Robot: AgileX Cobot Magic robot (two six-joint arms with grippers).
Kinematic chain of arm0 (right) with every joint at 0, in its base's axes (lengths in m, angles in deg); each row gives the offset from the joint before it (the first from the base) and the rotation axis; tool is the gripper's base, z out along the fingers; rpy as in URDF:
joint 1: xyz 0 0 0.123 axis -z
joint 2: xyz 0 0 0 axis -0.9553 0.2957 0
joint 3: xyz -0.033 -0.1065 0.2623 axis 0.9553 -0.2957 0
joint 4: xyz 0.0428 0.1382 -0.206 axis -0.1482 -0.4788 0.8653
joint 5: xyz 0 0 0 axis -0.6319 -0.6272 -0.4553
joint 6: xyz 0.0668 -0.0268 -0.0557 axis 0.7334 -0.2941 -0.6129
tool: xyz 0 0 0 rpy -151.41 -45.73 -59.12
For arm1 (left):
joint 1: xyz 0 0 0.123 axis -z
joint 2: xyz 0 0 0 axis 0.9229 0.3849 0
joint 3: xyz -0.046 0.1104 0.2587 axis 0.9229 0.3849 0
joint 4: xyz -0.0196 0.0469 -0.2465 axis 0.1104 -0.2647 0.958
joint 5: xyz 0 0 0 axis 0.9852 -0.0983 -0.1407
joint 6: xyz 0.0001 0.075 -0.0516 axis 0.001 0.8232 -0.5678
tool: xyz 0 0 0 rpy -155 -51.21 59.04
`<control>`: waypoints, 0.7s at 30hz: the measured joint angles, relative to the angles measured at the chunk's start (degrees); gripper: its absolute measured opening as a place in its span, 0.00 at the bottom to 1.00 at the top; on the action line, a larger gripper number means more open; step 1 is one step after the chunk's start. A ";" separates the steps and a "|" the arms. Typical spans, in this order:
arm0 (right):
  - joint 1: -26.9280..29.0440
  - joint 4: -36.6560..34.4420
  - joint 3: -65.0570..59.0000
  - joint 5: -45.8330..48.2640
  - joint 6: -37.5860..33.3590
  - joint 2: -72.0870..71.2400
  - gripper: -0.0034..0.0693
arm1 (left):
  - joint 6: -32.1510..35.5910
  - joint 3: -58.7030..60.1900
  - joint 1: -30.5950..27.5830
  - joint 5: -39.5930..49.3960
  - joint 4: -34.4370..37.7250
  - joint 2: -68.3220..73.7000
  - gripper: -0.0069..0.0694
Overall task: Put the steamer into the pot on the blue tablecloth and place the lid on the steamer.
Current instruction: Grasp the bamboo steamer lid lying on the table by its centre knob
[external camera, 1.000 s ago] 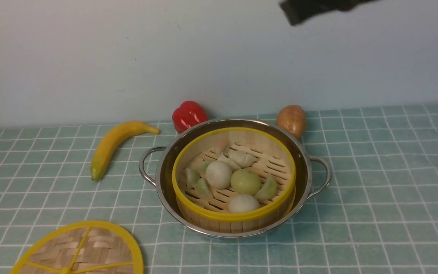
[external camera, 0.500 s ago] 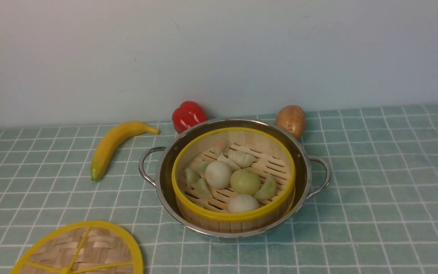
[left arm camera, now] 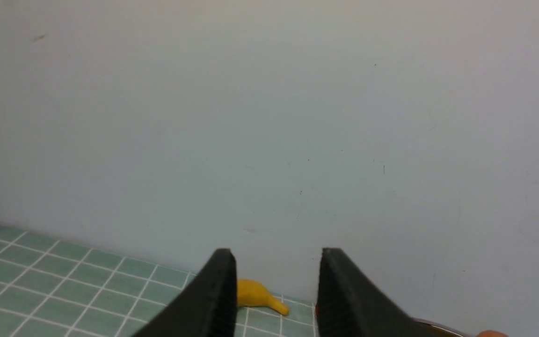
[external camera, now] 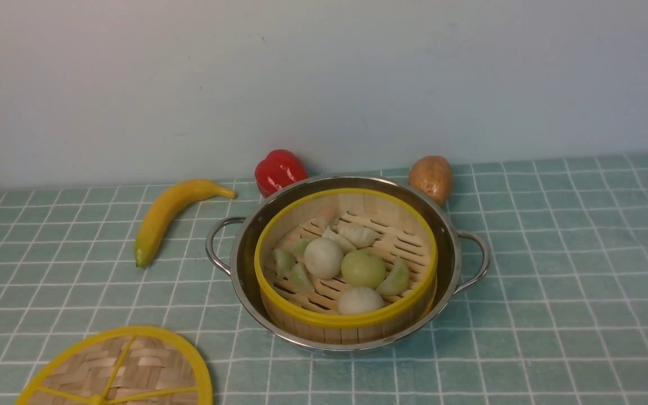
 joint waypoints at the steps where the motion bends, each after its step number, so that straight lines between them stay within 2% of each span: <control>1: 0.00 -0.94 0.00 0.56 0.00 0.00 0.22 | 0.00 0.00 0.00 0.00 0.00 0.00 0.41; 9: -0.24 -5.27 -0.06 9.69 -0.39 0.00 0.25 | 0.00 0.00 0.00 0.00 0.00 0.00 0.41; 17: -0.24 -5.51 -0.06 9.81 -2.38 0.00 0.28 | 0.00 0.00 0.00 0.00 0.00 0.00 0.41; 21: -0.24 -9.54 -0.06 9.14 -5.49 0.00 0.29 | 0.00 0.00 0.00 0.00 0.00 0.00 0.41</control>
